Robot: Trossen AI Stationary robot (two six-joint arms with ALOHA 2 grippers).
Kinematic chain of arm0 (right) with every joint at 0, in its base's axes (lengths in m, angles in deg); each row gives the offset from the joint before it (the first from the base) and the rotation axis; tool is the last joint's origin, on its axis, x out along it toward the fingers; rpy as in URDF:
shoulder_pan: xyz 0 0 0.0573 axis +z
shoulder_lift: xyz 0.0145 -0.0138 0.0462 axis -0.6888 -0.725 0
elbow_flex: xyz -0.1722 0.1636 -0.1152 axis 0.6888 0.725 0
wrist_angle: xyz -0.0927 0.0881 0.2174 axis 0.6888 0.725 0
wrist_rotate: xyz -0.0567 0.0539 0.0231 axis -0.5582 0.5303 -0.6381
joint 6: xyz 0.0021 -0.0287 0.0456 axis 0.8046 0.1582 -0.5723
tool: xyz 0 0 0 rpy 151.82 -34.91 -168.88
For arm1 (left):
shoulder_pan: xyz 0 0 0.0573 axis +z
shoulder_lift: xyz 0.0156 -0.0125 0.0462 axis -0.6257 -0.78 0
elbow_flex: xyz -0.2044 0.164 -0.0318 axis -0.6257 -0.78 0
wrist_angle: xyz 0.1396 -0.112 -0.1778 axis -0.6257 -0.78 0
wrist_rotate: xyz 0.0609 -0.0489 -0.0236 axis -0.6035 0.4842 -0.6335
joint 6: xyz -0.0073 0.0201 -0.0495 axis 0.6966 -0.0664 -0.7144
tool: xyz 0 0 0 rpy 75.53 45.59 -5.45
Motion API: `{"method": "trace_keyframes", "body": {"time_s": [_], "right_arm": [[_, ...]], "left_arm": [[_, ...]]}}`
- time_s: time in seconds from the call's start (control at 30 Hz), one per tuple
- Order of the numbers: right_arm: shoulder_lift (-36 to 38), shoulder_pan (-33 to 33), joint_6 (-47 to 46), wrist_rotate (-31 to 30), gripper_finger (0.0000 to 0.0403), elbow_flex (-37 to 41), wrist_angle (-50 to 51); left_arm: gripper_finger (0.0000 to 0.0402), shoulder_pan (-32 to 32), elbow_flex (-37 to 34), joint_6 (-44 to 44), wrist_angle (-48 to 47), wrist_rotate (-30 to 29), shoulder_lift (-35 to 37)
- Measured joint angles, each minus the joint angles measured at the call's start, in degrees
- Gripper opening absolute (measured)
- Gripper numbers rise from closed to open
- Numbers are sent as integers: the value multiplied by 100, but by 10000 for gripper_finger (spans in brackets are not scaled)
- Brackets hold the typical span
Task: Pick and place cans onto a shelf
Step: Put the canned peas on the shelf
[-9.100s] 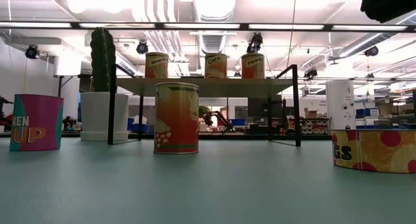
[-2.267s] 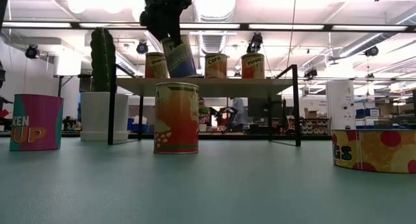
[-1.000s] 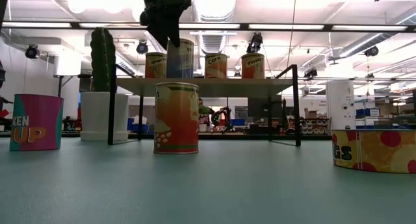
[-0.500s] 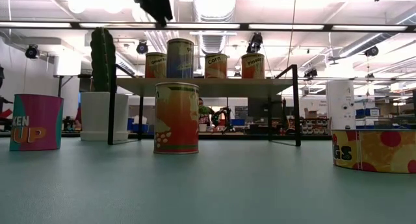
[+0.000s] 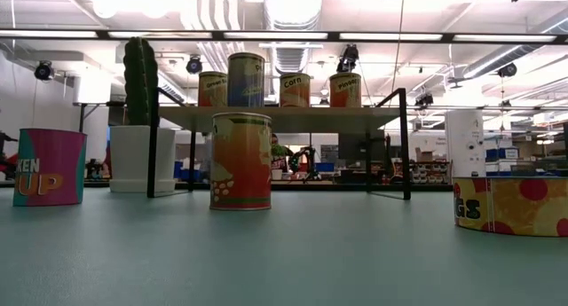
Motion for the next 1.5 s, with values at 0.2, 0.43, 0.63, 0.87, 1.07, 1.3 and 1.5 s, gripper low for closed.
{"method": "trace_keyframes", "body": {"time_s": [0.2, 0.43, 0.63, 0.87, 1.07, 1.3, 1.5], "right_arm": [[0, 0, 0, -2, 356, 0, 6], [0, 1, 0, -2, 356, 0, 15], [0, -1, 47, -1, 354, 0, 12], [0, 0, 92, -2, 330, 0, 16], [0, 0, 155, -1, 322, 0, 35], [1, 1, 188, -2, 322, -1, 44], [2, -1, 190, -2, 322, -2, 51]], "left_arm": [[305, -269, -784, 186, 624, -324, 134], [234, -219, -1872, 186, 1445, -454, 493], [131, 60, -2513, 186, 2517, -469, 792], [11, 635, -2969, 188, 3228, -456, 726], [10, 933, -2995, 186, 3354, -462, 599], [1, 1200, -2992, 184, 3617, -631, 577], [0, 1375, -2993, 184, 3612, -743, 577]]}}
